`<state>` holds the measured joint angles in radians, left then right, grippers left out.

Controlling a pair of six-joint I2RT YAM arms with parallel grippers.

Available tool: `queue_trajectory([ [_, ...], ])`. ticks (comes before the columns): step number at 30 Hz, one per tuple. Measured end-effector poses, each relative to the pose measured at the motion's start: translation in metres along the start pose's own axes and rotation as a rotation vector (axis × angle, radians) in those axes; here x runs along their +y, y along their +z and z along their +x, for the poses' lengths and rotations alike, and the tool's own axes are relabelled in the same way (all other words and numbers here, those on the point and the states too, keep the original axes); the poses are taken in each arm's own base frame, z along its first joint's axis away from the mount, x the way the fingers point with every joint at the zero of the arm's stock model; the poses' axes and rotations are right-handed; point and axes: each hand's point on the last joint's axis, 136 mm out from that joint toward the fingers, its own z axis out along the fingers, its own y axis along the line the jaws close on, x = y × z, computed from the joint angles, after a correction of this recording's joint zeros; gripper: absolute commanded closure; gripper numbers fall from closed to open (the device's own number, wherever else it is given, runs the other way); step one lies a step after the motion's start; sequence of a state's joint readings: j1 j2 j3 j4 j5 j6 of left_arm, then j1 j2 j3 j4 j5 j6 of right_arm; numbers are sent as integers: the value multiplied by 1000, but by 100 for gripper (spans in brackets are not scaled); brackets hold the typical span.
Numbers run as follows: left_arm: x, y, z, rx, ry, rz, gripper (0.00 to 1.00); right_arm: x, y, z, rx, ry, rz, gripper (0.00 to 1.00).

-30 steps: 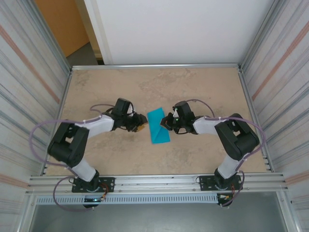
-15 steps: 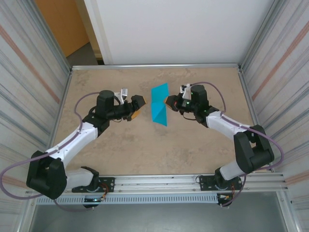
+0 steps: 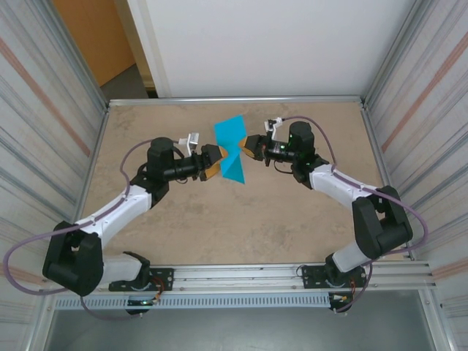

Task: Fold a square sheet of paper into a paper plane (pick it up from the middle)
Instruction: Turn over the paper at the center of the table.

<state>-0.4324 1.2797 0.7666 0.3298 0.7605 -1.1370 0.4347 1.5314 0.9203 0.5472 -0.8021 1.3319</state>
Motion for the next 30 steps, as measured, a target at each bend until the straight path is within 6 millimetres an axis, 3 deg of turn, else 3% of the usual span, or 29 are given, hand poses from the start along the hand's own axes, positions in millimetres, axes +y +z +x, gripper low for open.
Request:
queue_trajectory([
  [13, -6, 7, 5, 35, 33, 33, 67, -5, 3, 4, 34, 36, 0, 89],
  [18, -4, 7, 5, 35, 31, 28, 83, -9, 2, 3, 35, 43, 11, 70],
  [23, 3, 5, 2, 29, 30, 5, 91, -32, -7, -1, 14, 61, 118, 47],
  [28, 25, 0, 4, 36, 14, -84, 99, -46, -32, -14, -61, 40, 258, 40],
  [30, 37, -3, 4, 42, 16, -159, 98, -48, -46, -22, -103, 27, 307, 38],
])
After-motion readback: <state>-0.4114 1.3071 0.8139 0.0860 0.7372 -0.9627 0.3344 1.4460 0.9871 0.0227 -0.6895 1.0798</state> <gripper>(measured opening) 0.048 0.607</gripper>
